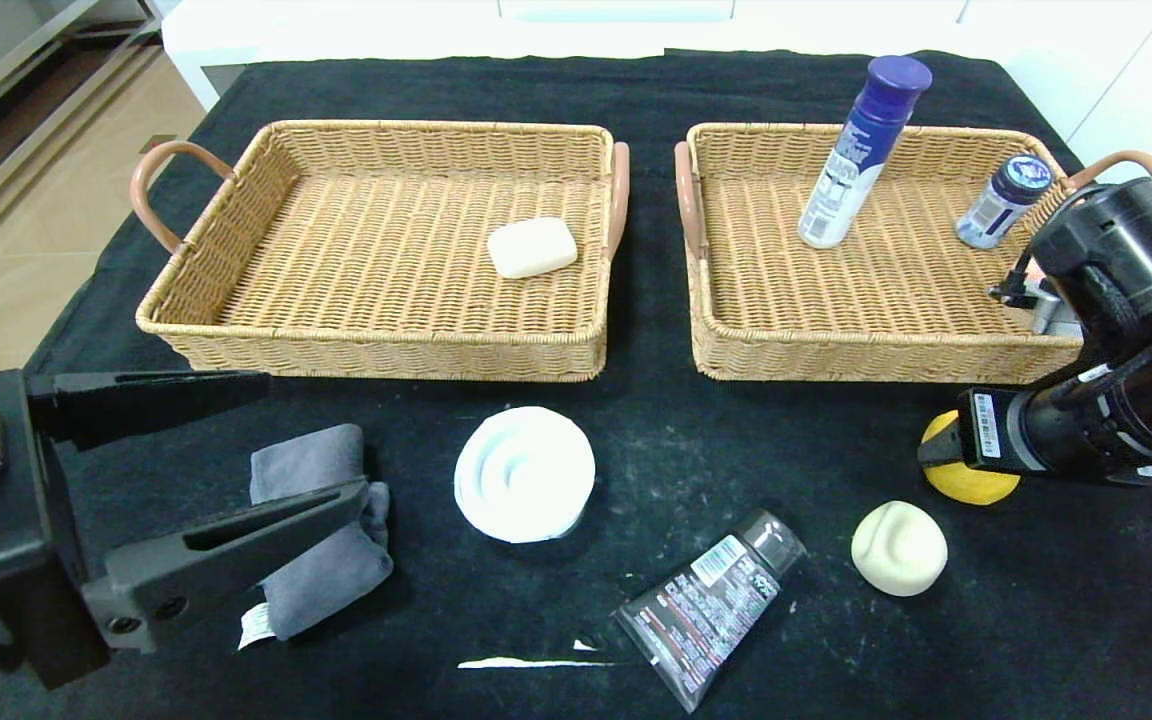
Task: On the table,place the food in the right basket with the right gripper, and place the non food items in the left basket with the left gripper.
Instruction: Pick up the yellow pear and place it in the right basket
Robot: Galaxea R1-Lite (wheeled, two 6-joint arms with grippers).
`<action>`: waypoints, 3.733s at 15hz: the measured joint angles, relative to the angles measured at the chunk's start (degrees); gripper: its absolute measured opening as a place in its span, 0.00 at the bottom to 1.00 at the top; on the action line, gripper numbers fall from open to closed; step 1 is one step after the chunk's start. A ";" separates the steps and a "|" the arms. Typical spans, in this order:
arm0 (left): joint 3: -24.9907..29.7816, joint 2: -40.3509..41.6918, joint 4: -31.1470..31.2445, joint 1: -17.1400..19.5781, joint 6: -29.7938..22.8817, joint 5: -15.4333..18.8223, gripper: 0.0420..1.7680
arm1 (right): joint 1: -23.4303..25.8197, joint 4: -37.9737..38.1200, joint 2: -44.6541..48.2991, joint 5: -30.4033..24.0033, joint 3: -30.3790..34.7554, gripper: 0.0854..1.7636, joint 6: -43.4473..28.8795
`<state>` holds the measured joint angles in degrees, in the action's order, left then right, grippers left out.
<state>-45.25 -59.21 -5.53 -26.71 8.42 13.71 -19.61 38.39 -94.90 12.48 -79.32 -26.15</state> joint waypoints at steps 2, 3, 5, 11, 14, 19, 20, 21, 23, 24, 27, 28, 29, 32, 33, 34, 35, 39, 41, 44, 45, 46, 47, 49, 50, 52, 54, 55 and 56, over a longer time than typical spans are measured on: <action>-0.02 0.04 0.06 0.00 0.00 0.00 0.97 | -0.61 0.17 1.38 -0.11 0.66 0.62 0.09; -0.02 0.06 0.11 0.00 0.00 0.00 0.97 | -0.94 0.28 2.34 -0.13 1.01 0.62 0.09; -0.02 0.06 0.13 0.00 0.00 0.00 0.97 | -1.52 0.48 4.17 -0.11 1.44 0.62 0.11; 0.07 0.09 0.16 0.00 0.01 0.00 0.97 | -2.23 0.52 7.39 0.00 0.16 0.62 0.79; 0.09 0.01 0.13 0.00 0.01 0.01 0.97 | -2.21 0.55 7.91 0.00 -2.21 0.62 1.54; 0.18 0.00 0.05 0.00 -0.02 0.00 0.97 | -0.65 0.85 6.49 0.20 -10.62 0.62 4.07; 0.18 0.00 0.02 0.00 0.00 0.01 0.97 | -0.06 0.67 5.71 0.22 -12.24 0.62 4.88; 0.18 0.01 0.02 0.00 -0.02 0.01 0.97 | 0.71 0.33 4.78 0.22 -13.79 0.62 5.90; 0.18 0.04 0.02 0.00 -0.02 0.00 0.97 | 2.12 -0.02 2.95 0.24 -16.76 0.62 6.97; 0.18 0.04 -0.02 0.00 -0.02 0.01 0.97 | 2.89 -0.07 1.94 0.22 -18.38 0.62 7.69; 0.18 0.04 -0.02 0.00 -0.02 0.00 0.97 | 4.85 -0.63 -0.88 0.18 -22.64 0.62 8.66; 0.18 0.04 -0.05 0.00 -0.02 0.00 0.97 | 5.58 -1.79 -1.71 0.11 -23.41 0.62 9.47; 0.18 0.04 -0.05 0.00 -0.02 0.00 0.97 | 6.36 -3.83 -2.47 0.00 -23.84 0.62 10.63; 0.16 0.15 0.02 0.00 -0.02 0.01 0.97 | 8.46 -9.62 -4.57 -0.22 -24.28 0.62 12.29; 0.11 0.20 0.02 0.00 -0.02 0.00 0.97 | 8.95 -10.34 -5.18 -0.22 -24.39 0.62 12.79; 0.11 0.23 0.02 0.00 -0.02 0.00 0.97 | 9.29 -10.41 -5.73 -0.20 -24.42 0.62 13.18; 0.09 0.26 0.02 0.00 -0.02 0.00 0.97 | 9.67 -10.50 -6.23 -0.22 -24.43 0.62 13.39; 0.09 0.37 -0.02 0.00 -0.02 0.00 0.97 | 10.47 -11.80 -7.77 -0.20 -24.53 0.62 13.99; 0.07 0.45 -0.05 0.00 -0.02 0.01 0.97 | 10.75 -12.54 -8.12 -0.26 -24.53 0.62 13.99; 0.07 0.56 0.00 0.00 0.00 0.00 0.97 | 10.86 -12.54 -8.27 -0.26 -24.28 0.63 13.92; 0.07 0.59 0.00 0.00 -0.02 0.00 0.97 | 10.86 -12.54 -8.29 -0.26 -24.20 0.68 13.91; 0.09 0.59 0.00 0.00 -0.02 0.01 0.97 | 10.86 -12.51 -8.27 -0.24 -24.15 0.72 13.91; 0.07 0.63 0.00 0.00 -0.02 0.01 0.97 | 10.85 -12.51 -8.24 -0.26 -24.15 0.75 13.84; 0.09 0.67 0.05 0.00 -0.02 0.00 0.97 | 10.72 -12.40 -8.22 -0.24 -24.02 0.80 13.81; 0.09 0.67 0.05 0.00 -0.02 0.01 0.97 | 10.72 -12.37 -8.24 -0.26 -23.98 0.81 13.75; 0.09 0.69 0.05 0.00 -0.02 0.00 0.97 | 10.75 -12.37 -8.24 -0.17 -23.87 0.85 13.80; 0.07 0.67 0.05 0.00 -0.02 0.01 0.97 | 10.78 -12.21 -8.24 -0.09 -23.76 0.88 13.81; 0.09 0.67 0.06 0.00 -0.02 0.00 0.97 | 10.78 -12.24 -8.18 -0.06 -23.52 0.89 13.84; 0.09 0.67 0.05 0.00 -0.02 0.01 0.97 | 10.78 -12.24 -8.12 -0.09 -23.26 0.90 13.81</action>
<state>-45.17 -58.54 -5.49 -26.71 8.40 13.73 -8.84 26.15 -103.02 12.40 -102.58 -12.34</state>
